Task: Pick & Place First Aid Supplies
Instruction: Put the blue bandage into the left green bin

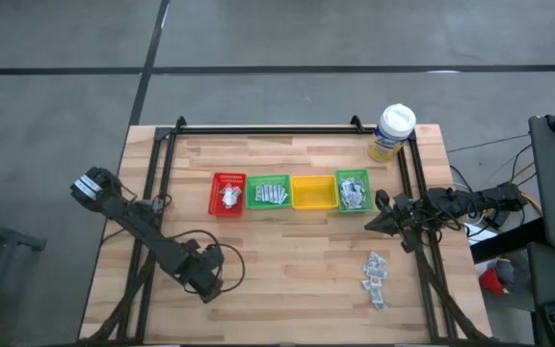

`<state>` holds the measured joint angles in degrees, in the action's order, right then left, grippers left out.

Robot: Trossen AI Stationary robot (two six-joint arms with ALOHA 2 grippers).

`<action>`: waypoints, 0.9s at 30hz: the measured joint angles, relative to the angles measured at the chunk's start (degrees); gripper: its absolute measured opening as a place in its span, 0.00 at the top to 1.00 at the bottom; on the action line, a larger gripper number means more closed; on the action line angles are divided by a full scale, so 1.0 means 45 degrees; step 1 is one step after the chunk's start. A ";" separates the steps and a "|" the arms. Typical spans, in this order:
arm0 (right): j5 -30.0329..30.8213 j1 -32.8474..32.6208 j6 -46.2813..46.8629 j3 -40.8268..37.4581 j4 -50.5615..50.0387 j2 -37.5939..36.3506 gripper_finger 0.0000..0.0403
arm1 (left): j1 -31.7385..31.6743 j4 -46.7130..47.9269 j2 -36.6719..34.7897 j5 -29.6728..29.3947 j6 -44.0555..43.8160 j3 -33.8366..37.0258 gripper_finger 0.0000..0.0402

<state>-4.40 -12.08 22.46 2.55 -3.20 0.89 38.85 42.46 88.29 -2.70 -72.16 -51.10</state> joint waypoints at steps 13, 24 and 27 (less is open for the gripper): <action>-0.0001 -0.0002 -0.0038 0.0002 0.0000 0.0000 0.98 | -0.0005 -0.0065 -0.0010 0.0112 -0.0243 0.0399 0.70; 0.0000 -0.0005 -0.0034 0.0000 0.0000 0.0000 0.98 | -0.0004 -0.0484 0.0543 0.0499 -0.0171 0.0399 0.70; 0.0000 0.0000 -0.0034 0.0000 0.0000 0.0003 0.98 | 0.0000 -0.0509 0.0589 0.0525 -0.0074 0.0399 0.70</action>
<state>-4.40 -12.08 22.31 2.55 -3.20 0.90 38.85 40.18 90.94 -0.34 -72.49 -49.30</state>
